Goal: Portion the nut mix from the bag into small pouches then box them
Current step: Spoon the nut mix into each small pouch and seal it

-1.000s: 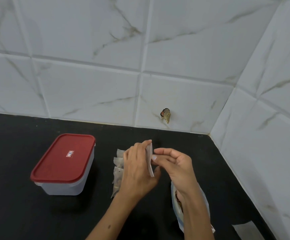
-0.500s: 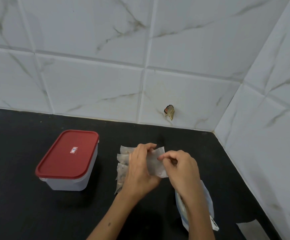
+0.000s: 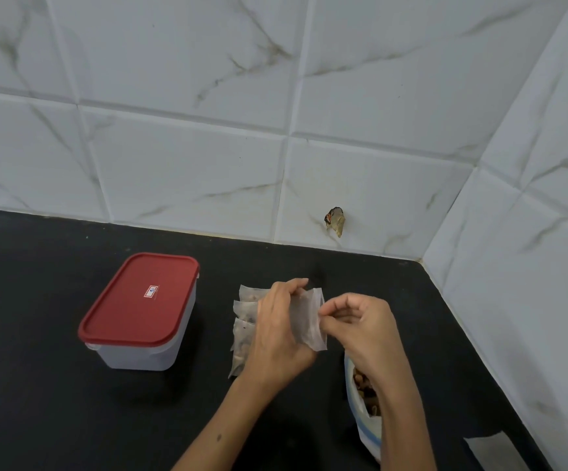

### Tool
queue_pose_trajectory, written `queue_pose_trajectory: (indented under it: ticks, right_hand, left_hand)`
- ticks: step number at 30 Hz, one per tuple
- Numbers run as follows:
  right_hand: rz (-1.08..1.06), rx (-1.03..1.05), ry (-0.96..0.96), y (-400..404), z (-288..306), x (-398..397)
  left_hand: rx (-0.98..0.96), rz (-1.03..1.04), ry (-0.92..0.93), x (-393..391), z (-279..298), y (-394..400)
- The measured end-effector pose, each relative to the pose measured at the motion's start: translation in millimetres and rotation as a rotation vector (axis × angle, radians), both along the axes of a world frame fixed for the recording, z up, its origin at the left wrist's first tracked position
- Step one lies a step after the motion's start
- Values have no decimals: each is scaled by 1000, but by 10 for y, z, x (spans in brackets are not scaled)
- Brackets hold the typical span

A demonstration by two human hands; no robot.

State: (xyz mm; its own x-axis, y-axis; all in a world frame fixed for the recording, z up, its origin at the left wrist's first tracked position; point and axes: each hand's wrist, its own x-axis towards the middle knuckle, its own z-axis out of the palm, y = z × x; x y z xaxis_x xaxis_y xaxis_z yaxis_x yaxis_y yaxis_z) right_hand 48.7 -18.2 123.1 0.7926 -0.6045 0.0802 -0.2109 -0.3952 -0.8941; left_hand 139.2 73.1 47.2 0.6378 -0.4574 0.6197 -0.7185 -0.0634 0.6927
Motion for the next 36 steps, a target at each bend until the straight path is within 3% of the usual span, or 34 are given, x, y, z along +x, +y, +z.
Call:
queue_pose_trajectory:
  ticks: [11,17,20,32,36]
  right_hand:
    - [211,-64,33,25,12,-78]
    - [204,-223,173,48,-43,-109]
    - [190,-273,145,92,-56,-146]
    - [174,40,0,27,-193,-311]
    - [166,-20,37,11,-206,-302]
  left_hand:
    - [-4,31,-49,-60,20,16]
    - [7,37,-60,-170,-9,9]
    - [27,-17,-50,-215,-43,4]
    - [18,-51,-20,-316,-74,-28]
    - [19,-33,-6,-336,-77,-14]
